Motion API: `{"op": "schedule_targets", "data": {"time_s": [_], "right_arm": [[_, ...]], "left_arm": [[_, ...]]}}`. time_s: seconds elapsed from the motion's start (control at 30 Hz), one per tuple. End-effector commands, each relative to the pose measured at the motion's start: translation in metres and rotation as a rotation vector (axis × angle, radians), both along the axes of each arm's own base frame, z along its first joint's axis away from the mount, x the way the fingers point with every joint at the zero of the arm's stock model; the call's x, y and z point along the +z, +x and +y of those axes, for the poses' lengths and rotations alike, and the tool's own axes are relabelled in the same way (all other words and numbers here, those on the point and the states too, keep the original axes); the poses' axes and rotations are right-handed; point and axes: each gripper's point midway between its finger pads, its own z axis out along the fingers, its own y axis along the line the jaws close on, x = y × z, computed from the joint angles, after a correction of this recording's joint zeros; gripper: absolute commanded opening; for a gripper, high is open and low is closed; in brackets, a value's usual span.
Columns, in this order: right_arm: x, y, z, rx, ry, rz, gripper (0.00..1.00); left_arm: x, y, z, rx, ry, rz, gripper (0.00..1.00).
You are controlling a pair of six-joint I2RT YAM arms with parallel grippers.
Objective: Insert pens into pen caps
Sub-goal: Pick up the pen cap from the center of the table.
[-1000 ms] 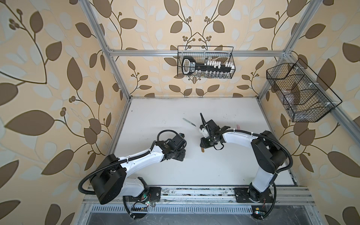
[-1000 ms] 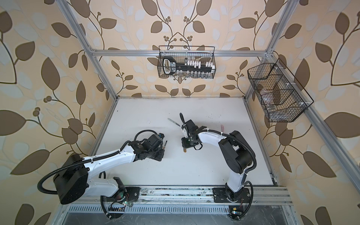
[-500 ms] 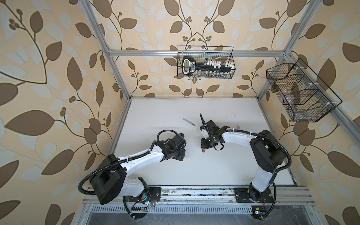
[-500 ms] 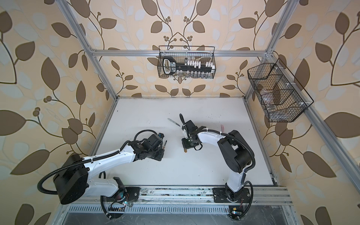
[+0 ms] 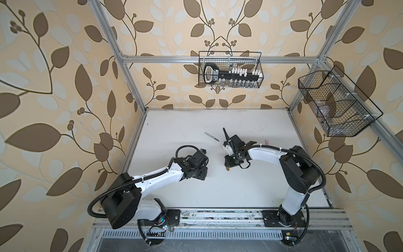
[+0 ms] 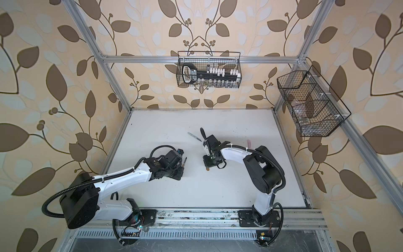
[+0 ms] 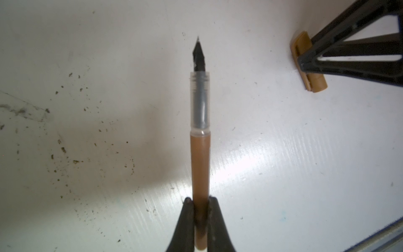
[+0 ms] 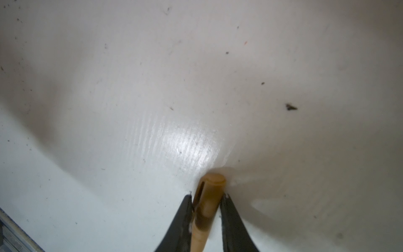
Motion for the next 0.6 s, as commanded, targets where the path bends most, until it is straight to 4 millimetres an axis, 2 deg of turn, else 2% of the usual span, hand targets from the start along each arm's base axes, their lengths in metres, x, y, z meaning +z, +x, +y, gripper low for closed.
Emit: {"op": "schedule_targets", "data": {"time_s": [0.0,0.27,0.43,0.57], "right_arm": [[-0.011,-0.014,-0.008,0.016,-0.031,0.062,0.25],[-0.015,-0.014,-0.009,0.011,-0.038,0.065,0.19],[-0.01,-0.012,-0.013,0.009,-0.051,0.043,0.15],[0.002,-0.009,-0.011,0.011,-0.022,0.0,0.13]], "left_arm": [[0.013,0.002,-0.005,-0.024,-0.023,-0.036,0.04],[0.016,0.002,-0.006,-0.023,-0.031,-0.047,0.04],[0.019,0.004,-0.005,-0.021,-0.035,-0.061,0.04],[0.026,0.007,-0.008,-0.02,-0.054,-0.088,0.04]]}}
